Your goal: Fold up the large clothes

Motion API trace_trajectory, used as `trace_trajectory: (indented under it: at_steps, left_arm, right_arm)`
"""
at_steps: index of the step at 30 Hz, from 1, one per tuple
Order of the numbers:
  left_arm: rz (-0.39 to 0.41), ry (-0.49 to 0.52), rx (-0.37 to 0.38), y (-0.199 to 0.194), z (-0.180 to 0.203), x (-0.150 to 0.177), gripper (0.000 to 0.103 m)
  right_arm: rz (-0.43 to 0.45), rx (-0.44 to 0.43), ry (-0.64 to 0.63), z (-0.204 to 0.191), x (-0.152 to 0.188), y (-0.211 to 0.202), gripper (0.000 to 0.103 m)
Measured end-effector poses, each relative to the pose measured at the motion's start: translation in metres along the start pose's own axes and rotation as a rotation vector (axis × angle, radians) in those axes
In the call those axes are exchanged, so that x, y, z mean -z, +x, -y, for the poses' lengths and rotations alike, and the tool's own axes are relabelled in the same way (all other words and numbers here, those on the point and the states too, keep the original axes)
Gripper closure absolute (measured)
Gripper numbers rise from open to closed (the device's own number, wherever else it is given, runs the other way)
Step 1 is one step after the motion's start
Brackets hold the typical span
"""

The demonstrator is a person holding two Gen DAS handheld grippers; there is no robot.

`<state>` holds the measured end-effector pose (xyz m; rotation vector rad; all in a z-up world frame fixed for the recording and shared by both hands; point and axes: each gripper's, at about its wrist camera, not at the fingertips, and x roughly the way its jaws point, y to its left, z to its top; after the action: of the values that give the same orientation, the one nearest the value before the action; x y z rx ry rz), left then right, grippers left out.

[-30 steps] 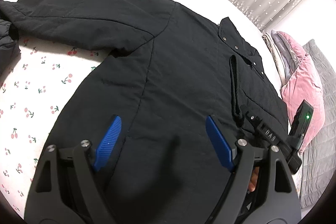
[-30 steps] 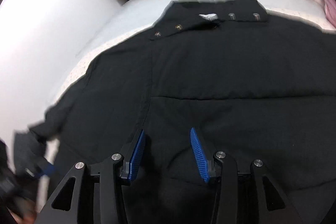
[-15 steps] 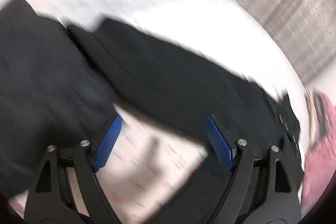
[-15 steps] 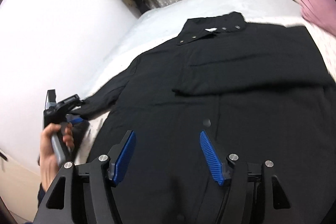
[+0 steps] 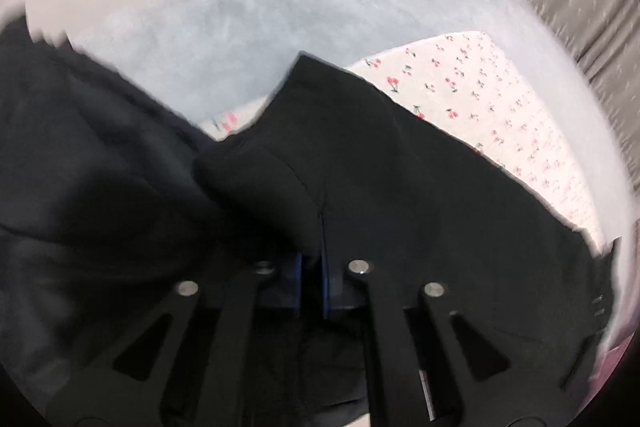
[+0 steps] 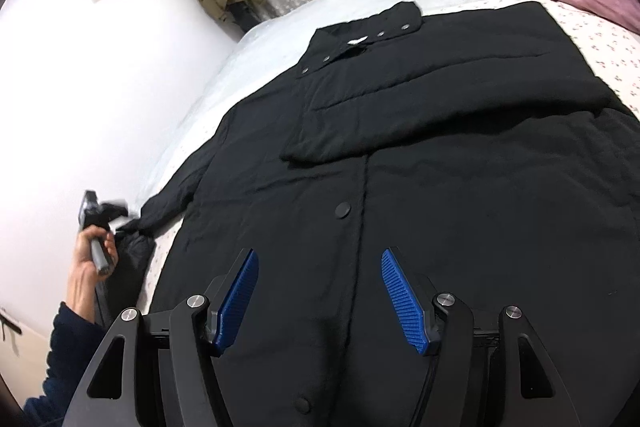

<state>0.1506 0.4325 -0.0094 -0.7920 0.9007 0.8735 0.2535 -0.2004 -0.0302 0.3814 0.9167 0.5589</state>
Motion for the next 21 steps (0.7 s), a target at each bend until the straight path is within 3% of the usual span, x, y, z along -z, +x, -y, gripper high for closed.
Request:
trace_trajectory:
  at_steps: [4, 9, 15, 21]
  left_arm:
    - [0.060, -0.045, 0.107, -0.017, -0.002, 0.001, 0.096]
    - [0.212, -0.049, 0.281, -0.079, 0.017, 0.002, 0.096]
    - [0.416, 0.100, 0.454, -0.172, 0.085, 0.035, 0.096]
    - [0.548, 0.375, 0.683, -0.245, 0.174, 0.119, 0.095]
  right_arm:
    - [0.032, 0.004, 0.043, 0.013, -0.005, -0.009, 0.038]
    - [0.053, 0.015, 0.082, 0.028, -0.009, -0.012, 0.038]
    - [0.041, 0.013, 0.179, 0.049, -0.011, -0.008, 0.038]
    - [0.093, 0.046, 0.207, 0.066, -0.016, -0.024, 0.038]
